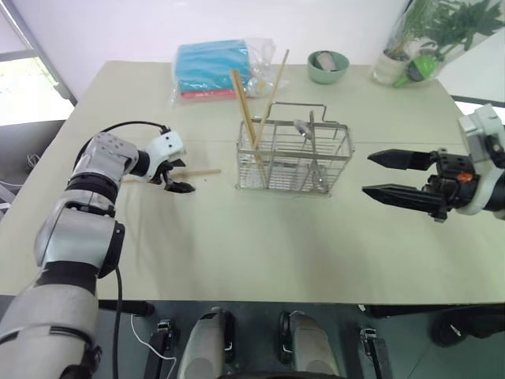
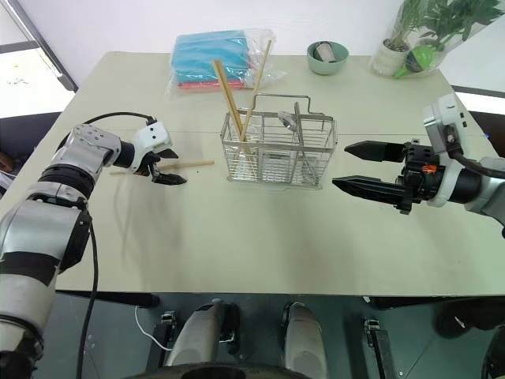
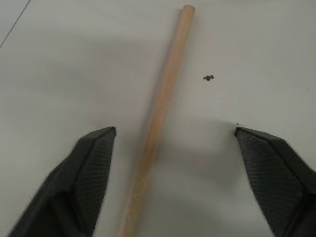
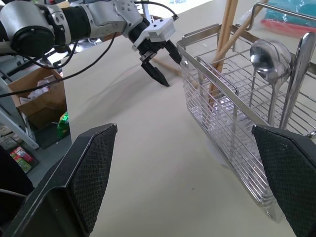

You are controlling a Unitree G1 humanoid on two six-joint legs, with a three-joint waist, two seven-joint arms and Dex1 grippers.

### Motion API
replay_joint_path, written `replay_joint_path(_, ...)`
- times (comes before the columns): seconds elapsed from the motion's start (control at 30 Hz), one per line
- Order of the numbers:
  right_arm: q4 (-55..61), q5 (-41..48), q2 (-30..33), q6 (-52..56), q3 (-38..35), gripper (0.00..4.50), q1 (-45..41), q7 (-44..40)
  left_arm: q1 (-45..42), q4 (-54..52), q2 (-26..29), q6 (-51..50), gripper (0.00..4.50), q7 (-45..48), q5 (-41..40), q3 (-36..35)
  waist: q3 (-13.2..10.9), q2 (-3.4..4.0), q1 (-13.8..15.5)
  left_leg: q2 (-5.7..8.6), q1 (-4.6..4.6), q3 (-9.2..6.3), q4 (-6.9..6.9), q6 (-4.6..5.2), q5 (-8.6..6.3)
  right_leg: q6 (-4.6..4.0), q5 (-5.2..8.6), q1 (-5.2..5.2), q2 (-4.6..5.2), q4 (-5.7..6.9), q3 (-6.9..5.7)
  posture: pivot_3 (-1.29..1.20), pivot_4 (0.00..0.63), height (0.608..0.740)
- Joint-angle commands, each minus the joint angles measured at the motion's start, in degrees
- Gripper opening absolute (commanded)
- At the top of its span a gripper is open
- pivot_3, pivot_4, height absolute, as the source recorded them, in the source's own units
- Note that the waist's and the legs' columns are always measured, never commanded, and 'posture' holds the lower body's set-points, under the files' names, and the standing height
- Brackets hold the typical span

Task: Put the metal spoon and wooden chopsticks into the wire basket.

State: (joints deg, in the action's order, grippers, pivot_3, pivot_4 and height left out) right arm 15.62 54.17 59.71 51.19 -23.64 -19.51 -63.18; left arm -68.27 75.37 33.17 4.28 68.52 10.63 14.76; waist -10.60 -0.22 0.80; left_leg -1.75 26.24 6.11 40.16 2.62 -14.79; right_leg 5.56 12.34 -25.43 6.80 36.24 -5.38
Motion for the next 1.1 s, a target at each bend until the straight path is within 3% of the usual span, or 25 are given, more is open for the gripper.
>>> replay_joint_path(0.03,1.3,1.5,1.2,0.2,-2.8,4.50,-0.3,0.4,0.0,0.6,-0.3,-0.6,2.18,-0.6,1.7,-0.3,0.0,0.00,0.0,0.00,0.00,0.00,0.00,0.00,0.00,0.00,0.00,0.01,0.00,0.00,0.00,0.00,0.150,0.715)
replay_joint_path(0.17,1.7,1.3,1.5,-0.1,-3.3,4.50,0.8,-0.1,-0.1,0.6,-0.6,-0.8,0.10,-0.4,1.8,-0.6,0.0,0.00,0.0,0.00,0.00,0.00,0.02,0.00,0.00,0.00,0.00,0.01,0.00,0.01,0.00,0.00,0.150,0.715)
replay_joint_path(0.5,1.3,0.4,1.0,-1.7,-2.2,4.50,0.2,0.3,-1.4,-1.0,0.7,-0.9,0.04,-0.8,-2.0,-5.8,0.0,-0.01,-0.1,0.00,0.00,0.01,0.02,0.00,0.00,0.00,0.00,-0.01,0.00,0.02,0.00,0.00,0.150,0.715)
replay_joint_path(0.63,0.9,0.1,1.0,-2.4,-2.4,4.50,0.6,-0.1,-5.1,-3.7,1.4,-2.2,0.04,-7.4,-10.1,-15.9,0.0,-0.06,0.0,-0.01,0.05,0.00,0.02,0.00,0.00,0.00,0.00,-0.05,0.00,0.02,0.00,0.00,0.150,0.715)
replay_joint_path(0.7,0.4,-0.5,0.9,-3.1,-2.2,4.50,0.8,-0.4,-10.7,-6.1,0.8,-5.1,0.04,-15.8,-18.3,-25.3,-0.1,-0.21,0.1,0.00,0.10,-0.04,0.05,0.00,0.00,0.01,-0.01,-0.04,0.00,0.02,-0.03,0.00,0.150,0.715)
replay_joint_path(0.8,0.1,-0.7,0.5,-3.5,-1.8,4.50,0.3,-0.4,-17.5,-10.4,-1.6,-10.4,0.04,-25.7,-29.2,-36.7,-0.3,-0.53,0.1,0.00,0.23,-0.19,0.18,0.01,0.01,0.11,-0.06,-0.03,0.00,0.03,-0.10,0.00,0.150,0.715)
replay_joint_path(0.9,0.1,-0.6,0.3,-3.6,-1.4,4.50,0.0,-0.5,-20.0,-16.5,-5.5,-15.3,0.04,-32.0,-36.5,-43.0,-0.2,-0.38,-0.1,0.09,0.14,-0.06,0.18,0.06,-0.03,0.23,-0.12,0.11,0.09,-0.09,-0.08,0.00,0.150,0.715)
replay_joint_path(1.0,-0.1,-0.6,0.2,-3.8,-1.0,4.50,-0.2,-0.6,-20.8,-23.8,-10.9,-15.8,0.04,-38.8,-41.0,-45.9,-0.2,-0.35,0.0,0.11,-0.15,0.04,0.18,0.01,0.01,0.26,-0.11,0.33,0.12,-0.07,-0.05,0.00,0.150,0.715)
replay_joint_path(1.1,-0.3,-0.4,0.1,-3.8,-0.9,4.50,-0.7,-0.3,-18.9,-31.7,-16.9,-15.1,0.04,-41.6,-42.2,-44.1,-0.2,-0.38,0.0,0.08,-0.35,-0.01,0.17,0.10,-0.05,0.25,-0.11,0.51,0.07,-0.04,-0.06,0.00,0.150,0.715)
